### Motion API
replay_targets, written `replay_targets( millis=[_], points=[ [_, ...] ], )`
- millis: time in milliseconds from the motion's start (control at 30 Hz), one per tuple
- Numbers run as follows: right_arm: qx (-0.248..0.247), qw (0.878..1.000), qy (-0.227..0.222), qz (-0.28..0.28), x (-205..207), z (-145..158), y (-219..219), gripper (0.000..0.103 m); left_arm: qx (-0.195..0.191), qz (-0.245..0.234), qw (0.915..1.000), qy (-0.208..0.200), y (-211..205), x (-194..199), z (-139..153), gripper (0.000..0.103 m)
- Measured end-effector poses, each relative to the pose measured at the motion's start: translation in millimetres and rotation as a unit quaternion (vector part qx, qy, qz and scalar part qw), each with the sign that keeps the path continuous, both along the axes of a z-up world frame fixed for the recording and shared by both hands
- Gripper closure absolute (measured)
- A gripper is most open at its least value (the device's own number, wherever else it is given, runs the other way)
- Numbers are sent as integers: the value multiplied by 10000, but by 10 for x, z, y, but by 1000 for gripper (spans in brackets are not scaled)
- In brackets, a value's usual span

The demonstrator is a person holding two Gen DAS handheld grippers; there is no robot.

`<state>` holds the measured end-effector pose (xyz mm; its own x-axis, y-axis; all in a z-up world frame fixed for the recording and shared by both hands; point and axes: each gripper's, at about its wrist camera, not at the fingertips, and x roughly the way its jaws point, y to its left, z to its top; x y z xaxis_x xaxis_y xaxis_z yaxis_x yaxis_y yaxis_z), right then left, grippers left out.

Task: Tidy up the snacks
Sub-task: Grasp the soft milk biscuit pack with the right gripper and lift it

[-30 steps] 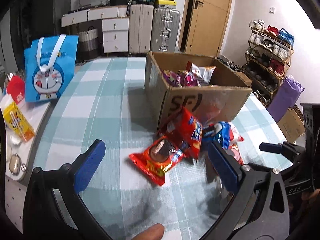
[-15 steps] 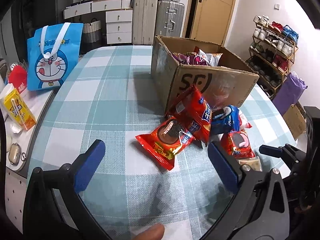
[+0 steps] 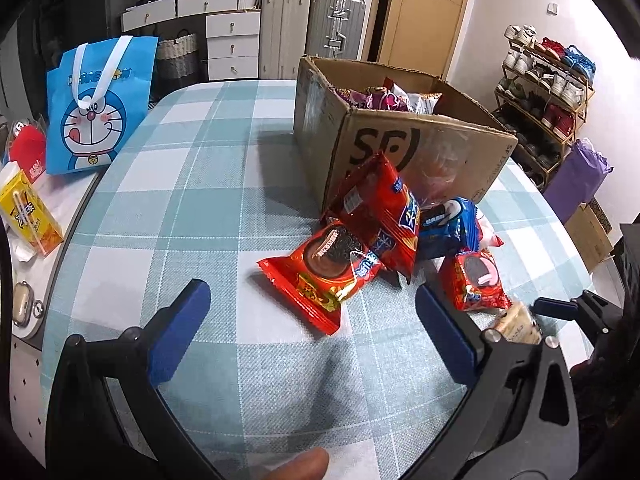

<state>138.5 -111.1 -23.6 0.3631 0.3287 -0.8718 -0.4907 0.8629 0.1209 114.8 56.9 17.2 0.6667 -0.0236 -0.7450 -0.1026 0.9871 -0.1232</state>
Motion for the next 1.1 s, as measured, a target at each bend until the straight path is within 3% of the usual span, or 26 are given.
replay_targets(
  millis=[167, 400, 567, 633, 733, 867, 1100],
  points=[
    [-2, 10000, 16, -37, -38, 7, -219, 1, -29, -38, 10000, 35, -20, 48, -33, 1],
    [45, 9999, -10, 145, -132, 6, -192, 1, 30, 12, 9999, 133, -22, 97, -93, 1],
    [-279, 9988, -287, 264, -188, -9, -96, 16, 13, 121, 9997, 207, 55, 132, -151, 1],
    [-261, 9985, -371, 303, -202, 13, -107, 23, 14, 144, 9996, 256, 73, 166, -178, 1],
    [-188, 9980, -383, 465, -203, 12, -142, 26, -5, 156, 9994, 311, 85, 232, -216, 1],
    [160, 9977, -410, 523, -182, 69, -219, 42, 14, 132, 9993, 346, 70, 318, -248, 1],
    [539, 9954, -460, 642, -177, 141, -299, 44, 73, 121, 9991, 408, 63, 399, -285, 1]
  ],
)
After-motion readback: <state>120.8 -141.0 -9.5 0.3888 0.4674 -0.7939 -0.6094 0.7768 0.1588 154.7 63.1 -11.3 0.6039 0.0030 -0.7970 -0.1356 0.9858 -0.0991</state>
